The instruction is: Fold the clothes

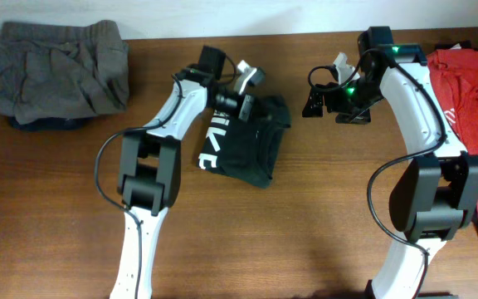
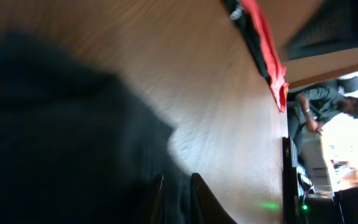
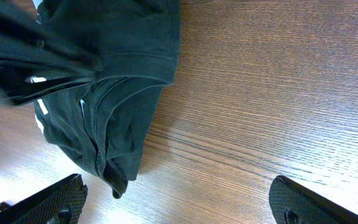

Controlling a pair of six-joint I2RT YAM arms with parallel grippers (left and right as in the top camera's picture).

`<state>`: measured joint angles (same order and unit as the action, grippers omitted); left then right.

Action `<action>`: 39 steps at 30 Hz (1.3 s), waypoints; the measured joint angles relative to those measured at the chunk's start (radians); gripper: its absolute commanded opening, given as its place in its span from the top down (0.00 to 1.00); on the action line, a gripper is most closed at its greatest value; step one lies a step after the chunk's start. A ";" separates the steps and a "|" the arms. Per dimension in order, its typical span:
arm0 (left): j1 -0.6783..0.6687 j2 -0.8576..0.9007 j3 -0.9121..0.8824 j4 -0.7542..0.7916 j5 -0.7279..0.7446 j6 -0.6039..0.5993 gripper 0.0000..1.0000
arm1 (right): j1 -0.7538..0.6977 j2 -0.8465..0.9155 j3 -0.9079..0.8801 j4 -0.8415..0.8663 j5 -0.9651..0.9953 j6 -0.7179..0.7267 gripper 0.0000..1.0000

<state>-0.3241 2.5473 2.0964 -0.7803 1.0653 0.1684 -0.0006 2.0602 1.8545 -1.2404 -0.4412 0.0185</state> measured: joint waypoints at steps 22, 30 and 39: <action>0.157 -0.200 0.085 -0.280 -0.073 0.064 0.01 | 0.000 0.000 0.000 0.000 0.000 -0.001 0.01; 0.281 -0.202 0.043 -0.449 -0.208 0.275 0.01 | 0.000 0.000 0.000 0.016 0.000 -0.004 0.01; 0.240 -0.200 -0.163 -0.396 -0.227 0.357 0.01 | 0.000 0.000 0.000 0.016 0.000 -0.004 0.01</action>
<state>-0.0845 2.3470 1.9335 -1.1759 0.8387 0.5251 -0.0006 2.0602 1.8545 -1.2240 -0.4412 0.0143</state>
